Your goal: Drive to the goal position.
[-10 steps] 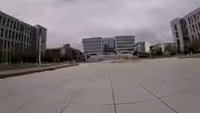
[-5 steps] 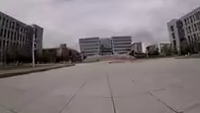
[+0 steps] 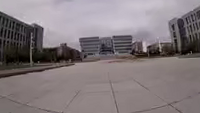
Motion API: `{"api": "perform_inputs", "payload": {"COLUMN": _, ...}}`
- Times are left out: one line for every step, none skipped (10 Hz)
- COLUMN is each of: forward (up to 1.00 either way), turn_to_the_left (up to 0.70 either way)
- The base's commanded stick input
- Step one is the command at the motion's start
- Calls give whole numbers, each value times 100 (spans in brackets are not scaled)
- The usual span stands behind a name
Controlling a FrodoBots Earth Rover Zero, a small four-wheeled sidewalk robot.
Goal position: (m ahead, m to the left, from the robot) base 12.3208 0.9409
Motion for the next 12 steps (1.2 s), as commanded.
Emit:
{"api": "perform_inputs", "payload": {"forward": 100, "turn_to_the_left": 0}}
{"api": "perform_inputs", "payload": {"forward": 100, "turn_to_the_left": 0}}
{"api": "perform_inputs", "payload": {"forward": 100, "turn_to_the_left": 0}}
{"api": "perform_inputs", "payload": {"forward": 100, "turn_to_the_left": 0}}
{"api": "perform_inputs", "payload": {"forward": 100, "turn_to_the_left": 0}}
{"api": "perform_inputs", "payload": {"forward": 100, "turn_to_the_left": 0}}
{"api": "perform_inputs", "payload": {"forward": 100, "turn_to_the_left": 0}}
{"api": "perform_inputs", "payload": {"forward": 100, "turn_to_the_left": 0}}
{"api": "perform_inputs", "payload": {"forward": 100, "turn_to_the_left": 0}}
{"api": "perform_inputs", "payload": {"forward": 100, "turn_to_the_left": 0}}
{"api": "perform_inputs", "payload": {"forward": 100, "turn_to_the_left": 0}}
{"api": "perform_inputs", "payload": {"forward": 100, "turn_to_the_left": 0}}
